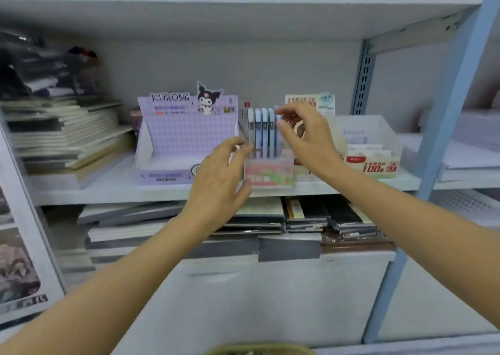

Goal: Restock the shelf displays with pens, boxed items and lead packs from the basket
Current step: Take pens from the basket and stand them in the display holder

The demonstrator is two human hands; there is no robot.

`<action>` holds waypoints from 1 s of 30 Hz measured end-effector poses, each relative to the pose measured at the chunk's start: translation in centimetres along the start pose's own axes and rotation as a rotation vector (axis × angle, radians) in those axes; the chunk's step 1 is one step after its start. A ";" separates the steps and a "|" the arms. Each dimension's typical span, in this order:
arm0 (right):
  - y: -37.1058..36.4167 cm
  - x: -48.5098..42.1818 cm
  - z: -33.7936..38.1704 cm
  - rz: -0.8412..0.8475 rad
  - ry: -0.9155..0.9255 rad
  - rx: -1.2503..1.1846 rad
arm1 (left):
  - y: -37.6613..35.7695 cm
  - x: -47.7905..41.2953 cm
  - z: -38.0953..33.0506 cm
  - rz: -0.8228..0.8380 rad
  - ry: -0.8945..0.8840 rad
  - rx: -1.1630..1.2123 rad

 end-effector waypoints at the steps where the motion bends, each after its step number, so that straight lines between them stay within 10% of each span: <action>1: 0.1 1.7 1.0 0.001 0.023 -0.068 | 0.9 0.8 -0.1 -0.104 0.025 0.016; 7: -8.5 17.7 -1.8 0.513 -0.146 -0.094 | -5.3 8.9 -0.6 -0.019 0.162 0.187; 15: -19.4 41.0 -14.6 1.238 -0.543 0.103 | -26.1 31.1 -2.3 0.987 0.315 0.265; 21: -21.9 53.3 -20.0 1.361 -0.778 0.145 | -33.8 40.8 -4.1 1.237 0.247 0.254; 30: -22.7 56.1 -22.0 1.152 -0.815 0.015 | -37.9 43.2 -5.0 1.129 0.105 -0.004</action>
Point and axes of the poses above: each hand's wrist, its own x-axis away from the middle knuckle, its own y-axis out of the back of the hand, z = x × y, the point moved 10 cm from there along -x, towards the middle knuckle, and after that the axes turned 5 degrees about -x, right-handed, at the moved point
